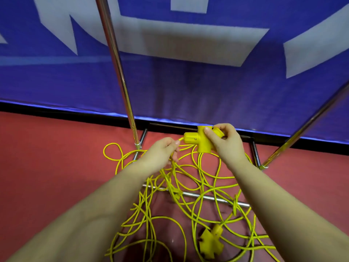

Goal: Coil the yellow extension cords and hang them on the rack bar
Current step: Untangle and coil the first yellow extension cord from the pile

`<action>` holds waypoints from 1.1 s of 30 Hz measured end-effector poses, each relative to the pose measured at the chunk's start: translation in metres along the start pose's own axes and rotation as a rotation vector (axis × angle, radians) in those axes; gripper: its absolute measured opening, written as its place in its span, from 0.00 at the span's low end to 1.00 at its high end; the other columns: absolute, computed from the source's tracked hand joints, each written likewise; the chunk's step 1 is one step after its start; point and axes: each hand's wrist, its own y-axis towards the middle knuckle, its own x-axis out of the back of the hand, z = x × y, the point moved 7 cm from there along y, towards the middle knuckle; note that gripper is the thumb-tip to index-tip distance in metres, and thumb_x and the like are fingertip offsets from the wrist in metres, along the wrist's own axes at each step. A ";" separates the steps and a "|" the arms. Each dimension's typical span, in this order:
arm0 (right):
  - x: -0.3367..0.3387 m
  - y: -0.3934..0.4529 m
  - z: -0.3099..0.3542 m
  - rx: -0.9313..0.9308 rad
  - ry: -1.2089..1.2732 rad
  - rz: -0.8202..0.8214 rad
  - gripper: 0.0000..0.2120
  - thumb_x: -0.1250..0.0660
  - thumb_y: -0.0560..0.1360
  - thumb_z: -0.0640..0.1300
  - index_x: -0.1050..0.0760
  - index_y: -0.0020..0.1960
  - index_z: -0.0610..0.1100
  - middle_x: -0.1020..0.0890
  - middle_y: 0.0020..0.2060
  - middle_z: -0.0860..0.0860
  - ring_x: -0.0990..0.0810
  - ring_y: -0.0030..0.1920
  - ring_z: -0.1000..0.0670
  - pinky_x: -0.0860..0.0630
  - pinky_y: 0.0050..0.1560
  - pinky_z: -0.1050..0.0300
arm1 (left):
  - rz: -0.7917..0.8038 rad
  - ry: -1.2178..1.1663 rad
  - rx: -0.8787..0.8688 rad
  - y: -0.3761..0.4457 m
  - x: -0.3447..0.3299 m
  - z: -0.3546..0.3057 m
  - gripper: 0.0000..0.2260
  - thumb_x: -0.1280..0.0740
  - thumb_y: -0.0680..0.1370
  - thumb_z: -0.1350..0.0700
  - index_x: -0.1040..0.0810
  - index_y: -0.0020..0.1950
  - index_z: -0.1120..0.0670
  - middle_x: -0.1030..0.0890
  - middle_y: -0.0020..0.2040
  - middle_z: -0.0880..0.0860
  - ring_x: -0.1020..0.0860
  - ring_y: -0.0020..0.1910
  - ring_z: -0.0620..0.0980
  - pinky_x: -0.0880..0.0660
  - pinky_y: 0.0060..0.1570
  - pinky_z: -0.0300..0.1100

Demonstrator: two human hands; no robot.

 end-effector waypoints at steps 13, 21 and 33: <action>0.057 -0.041 0.144 -0.003 0.411 0.023 0.26 0.28 0.65 0.59 0.25 0.53 0.39 0.19 0.43 0.42 0.19 0.42 0.45 0.18 0.42 0.47 | -0.030 -0.237 -0.337 -0.082 0.035 -0.185 0.09 0.42 0.82 0.57 0.27 0.43 0.55 0.29 0.31 0.50 0.27 0.27 0.44 0.26 0.32 0.34; 0.086 -0.067 0.145 -0.050 0.468 -0.071 0.19 0.28 0.70 0.52 0.25 0.52 0.39 0.20 0.42 0.44 0.20 0.39 0.48 0.19 0.41 0.49 | 0.055 0.282 -0.126 -0.086 0.004 -0.091 0.07 0.40 0.81 0.54 0.24 0.47 0.50 0.21 0.47 0.48 0.24 0.51 0.47 0.31 0.53 0.38; 0.130 -0.075 0.057 -0.239 0.557 -0.141 0.31 0.27 0.69 0.55 0.31 0.61 0.35 0.20 0.49 0.38 0.21 0.35 0.46 0.23 0.31 0.57 | 0.044 0.016 -0.211 -0.122 -0.038 -0.178 0.10 0.46 0.83 0.55 0.26 0.47 0.51 0.18 0.37 0.50 0.19 0.32 0.43 0.24 0.35 0.34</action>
